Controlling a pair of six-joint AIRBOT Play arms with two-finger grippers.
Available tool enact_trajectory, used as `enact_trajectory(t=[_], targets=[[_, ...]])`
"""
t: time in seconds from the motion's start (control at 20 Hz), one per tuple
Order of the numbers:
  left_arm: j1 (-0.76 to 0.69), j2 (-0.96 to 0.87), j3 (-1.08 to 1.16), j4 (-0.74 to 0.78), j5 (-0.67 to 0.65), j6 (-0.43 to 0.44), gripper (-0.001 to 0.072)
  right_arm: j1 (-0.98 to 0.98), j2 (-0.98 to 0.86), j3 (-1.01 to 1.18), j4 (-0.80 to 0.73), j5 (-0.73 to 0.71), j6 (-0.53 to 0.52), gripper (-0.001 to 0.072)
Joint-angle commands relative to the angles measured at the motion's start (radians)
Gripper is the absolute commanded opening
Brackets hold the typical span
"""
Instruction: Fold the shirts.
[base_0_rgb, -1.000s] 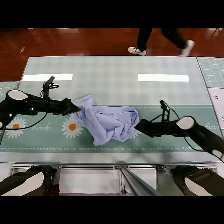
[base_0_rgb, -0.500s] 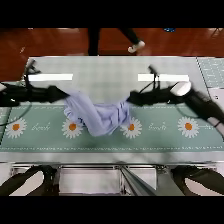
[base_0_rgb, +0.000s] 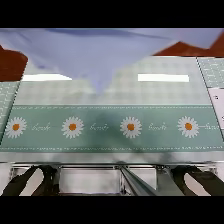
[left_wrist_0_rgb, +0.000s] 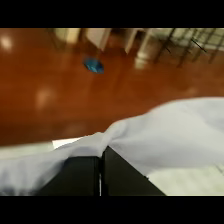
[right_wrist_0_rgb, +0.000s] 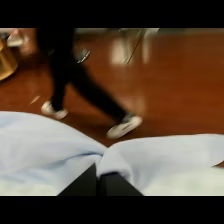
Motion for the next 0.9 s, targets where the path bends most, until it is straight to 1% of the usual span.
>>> enact_trajectory(t=[0.0, 0.05, 0.1, 0.25, 0.4, 0.5, 0.6, 0.65, 0.75, 0.85], targets=[[0.014, 0.137, 0.107, 0.185, -0.010, -0.049, 0.0016, -0.025, 0.153, 0.105, -0.192, 0.178, 0.011, 0.0029], [-0.006, 0.185, 0.107, 0.266, -0.010, -0.075, 0.0016, -0.025, 0.195, 0.104, -0.232, 0.232, 0.019, 0.0029], [-0.041, 0.231, 0.107, 0.341, -0.009, -0.076, 0.0016, -0.025, 0.230, 0.098, -0.263, 0.271, 0.026, 0.0029], [-0.182, 0.325, 0.107, 0.542, -0.014, -0.131, 0.0016, -0.025, 0.327, 0.034, -0.288, 0.350, 0.054, 0.0029], [-0.300, 0.342, 0.107, 0.719, -0.057, -0.195, 0.0016, -0.025, 0.393, -0.087, -0.288, 0.386, 0.092, 0.0029], [-0.324, 0.327, 0.092, 0.792, -0.078, -0.238, 0.0016, -0.025, 0.418, -0.204, -0.283, 0.385, 0.115, 0.0029], [-0.324, 0.301, 0.031, 0.770, -0.082, -0.243, 0.0016, -0.025, 0.422, -0.351, -0.227, 0.364, 0.119, 0.0029], [-0.324, 0.279, -0.017, 0.734, -0.084, -0.243, 0.0016, -0.025, 0.421, -0.428, -0.182, 0.326, 0.119, 0.0029], [-0.324, 0.219, -0.124, 0.607, -0.082, -0.241, 0.0016, -0.024, 0.408, -0.597, -0.074, 0.225, 0.105, 0.0029], [-0.324, 0.127, -0.256, 0.464, -0.043, -0.199, 0.0016, -0.024, 0.365, -0.758, -0.011, 0.116, 0.070, 0.0029]])
